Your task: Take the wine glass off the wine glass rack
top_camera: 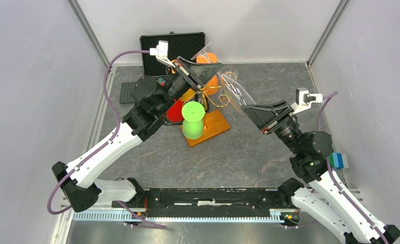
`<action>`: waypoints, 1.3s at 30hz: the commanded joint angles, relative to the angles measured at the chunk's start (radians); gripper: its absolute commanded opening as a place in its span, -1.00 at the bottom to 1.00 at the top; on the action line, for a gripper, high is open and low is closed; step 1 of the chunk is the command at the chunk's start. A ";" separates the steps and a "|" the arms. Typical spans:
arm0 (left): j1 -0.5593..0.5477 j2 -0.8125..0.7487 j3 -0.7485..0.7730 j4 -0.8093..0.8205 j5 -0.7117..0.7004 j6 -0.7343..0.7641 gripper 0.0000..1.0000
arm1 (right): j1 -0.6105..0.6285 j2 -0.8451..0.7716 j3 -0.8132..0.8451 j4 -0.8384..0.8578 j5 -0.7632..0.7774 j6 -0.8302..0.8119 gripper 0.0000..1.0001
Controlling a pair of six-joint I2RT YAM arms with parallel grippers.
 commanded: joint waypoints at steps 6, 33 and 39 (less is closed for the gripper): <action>-0.004 -0.034 -0.050 0.077 0.064 -0.005 -0.70 | 0.001 0.019 0.037 0.021 0.080 -0.057 -0.85; -0.003 -0.306 0.005 -0.597 -0.151 0.491 1.00 | 0.001 0.139 0.623 -0.788 0.866 -0.674 -0.99; -0.003 -0.392 -0.004 -0.765 -0.322 0.558 1.00 | 0.001 0.236 0.695 -1.081 1.016 -0.815 -0.99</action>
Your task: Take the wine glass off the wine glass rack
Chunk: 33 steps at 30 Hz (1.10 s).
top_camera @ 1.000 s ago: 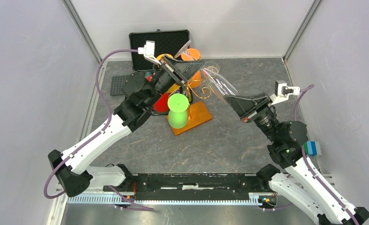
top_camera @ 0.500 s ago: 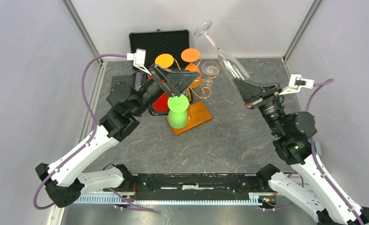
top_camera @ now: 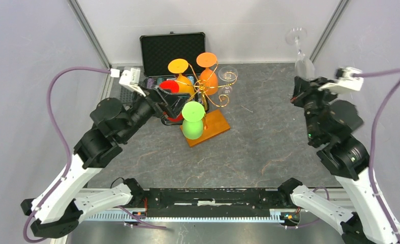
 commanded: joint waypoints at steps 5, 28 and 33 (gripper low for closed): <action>-0.002 -0.132 -0.025 -0.215 -0.203 0.127 1.00 | 0.000 0.160 0.094 -0.452 0.123 -0.179 -0.99; -0.002 -0.247 -0.088 -0.276 -0.268 0.233 1.00 | -0.184 0.543 0.144 -0.694 -0.470 -0.458 -1.00; -0.002 -0.234 -0.108 -0.246 -0.278 0.260 1.00 | -0.192 0.614 0.131 -0.690 -0.518 -0.492 -1.00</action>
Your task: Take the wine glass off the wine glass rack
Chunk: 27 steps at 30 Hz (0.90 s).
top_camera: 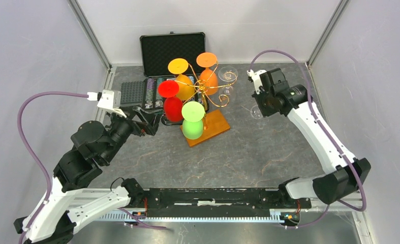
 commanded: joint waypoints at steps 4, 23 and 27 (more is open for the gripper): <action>-0.002 0.035 -0.008 0.029 -0.017 0.085 1.00 | -0.003 0.113 0.048 0.004 -0.102 -0.069 -1.00; -0.003 0.035 -0.003 0.042 -0.052 0.102 1.00 | -0.039 0.308 0.209 -0.012 -0.047 -0.050 -0.74; -0.002 0.039 -0.004 0.054 -0.052 0.099 1.00 | -0.064 0.318 0.236 -0.015 -0.052 -0.045 -1.00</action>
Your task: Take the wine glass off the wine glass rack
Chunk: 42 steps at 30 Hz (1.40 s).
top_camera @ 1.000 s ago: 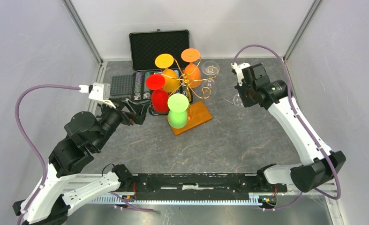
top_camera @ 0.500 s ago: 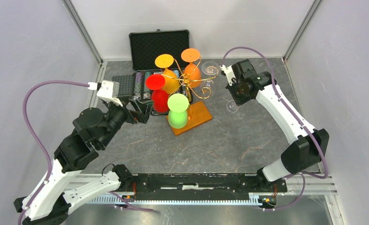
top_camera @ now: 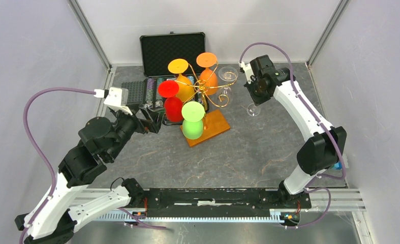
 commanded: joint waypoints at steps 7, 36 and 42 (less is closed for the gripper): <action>-0.002 0.028 0.019 0.061 0.001 0.064 1.00 | -0.039 -0.130 -0.064 -0.004 -0.040 -0.008 -1.00; -0.003 0.002 -0.049 0.079 0.016 0.103 1.00 | 0.023 -0.199 -0.215 -0.043 -0.103 0.026 -0.98; -0.003 0.005 -0.051 0.079 0.014 0.105 1.00 | 0.023 -0.160 -0.194 -0.047 -0.079 0.028 -0.70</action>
